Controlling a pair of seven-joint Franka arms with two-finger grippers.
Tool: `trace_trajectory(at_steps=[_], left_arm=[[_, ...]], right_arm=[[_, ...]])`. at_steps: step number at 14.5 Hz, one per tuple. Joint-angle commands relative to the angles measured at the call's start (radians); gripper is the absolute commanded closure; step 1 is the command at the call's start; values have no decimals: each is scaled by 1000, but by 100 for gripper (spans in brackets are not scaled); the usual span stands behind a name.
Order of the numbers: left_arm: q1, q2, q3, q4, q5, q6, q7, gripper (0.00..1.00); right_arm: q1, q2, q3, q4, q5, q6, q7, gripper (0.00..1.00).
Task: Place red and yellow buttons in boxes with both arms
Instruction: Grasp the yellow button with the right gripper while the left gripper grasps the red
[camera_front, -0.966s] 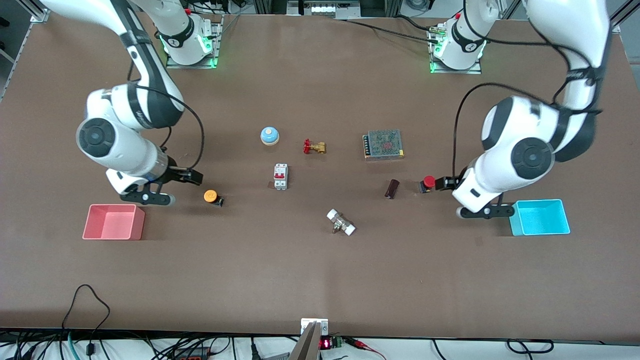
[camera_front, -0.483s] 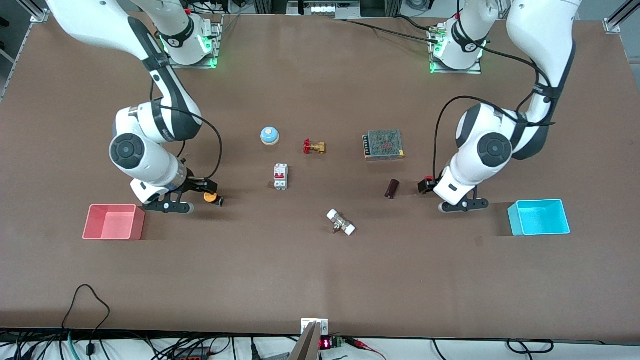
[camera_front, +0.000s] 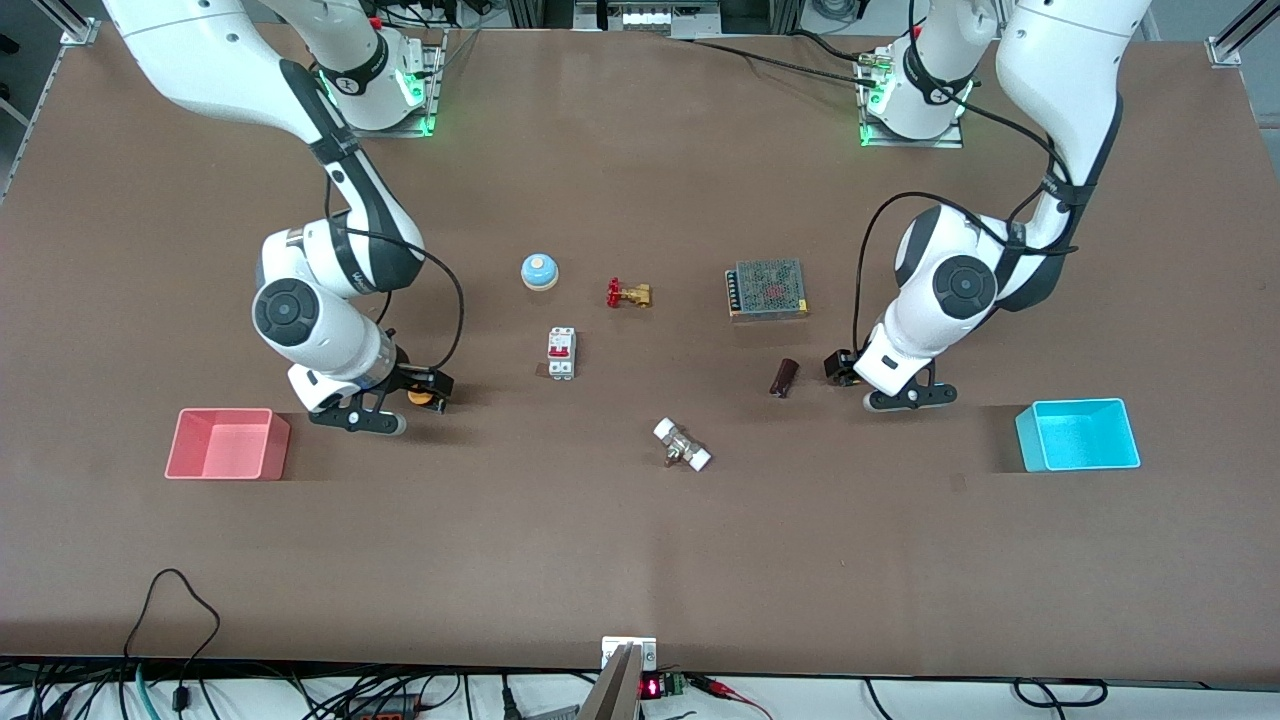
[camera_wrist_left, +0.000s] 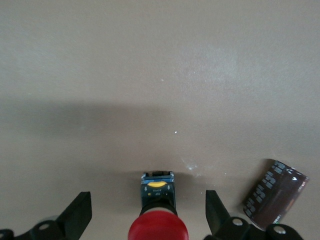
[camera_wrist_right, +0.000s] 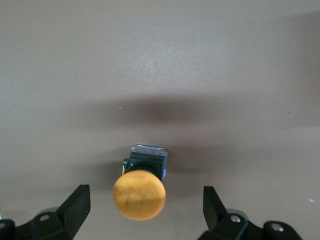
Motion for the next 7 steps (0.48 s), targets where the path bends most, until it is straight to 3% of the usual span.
trace_trajectory(at_steps=[1,3,4,5,6,7], left_arm=[[-11,15,3,-48,21,96,-24,2],[-11,20,3,-48,21,100,-24,10],[-13,20,3,-48,21,100,-24,23],[-11,20,2,-48,21,100,-24,40],[-13,20,2,-45,21,98,-19,64],[-13,20,2,-45,21,98,-21,74]], right_arm=[[7,20,-3,0,-29,26,25,0],[7,30,-3,0,-31,36,25,0],[7,34,-3,0,-31,41,25,4],[7,34,-3,0,-31,41,23,14],[9,34,-3,0,-31,41,23,26],[10,34,-3,0,-31,41,22,38]])
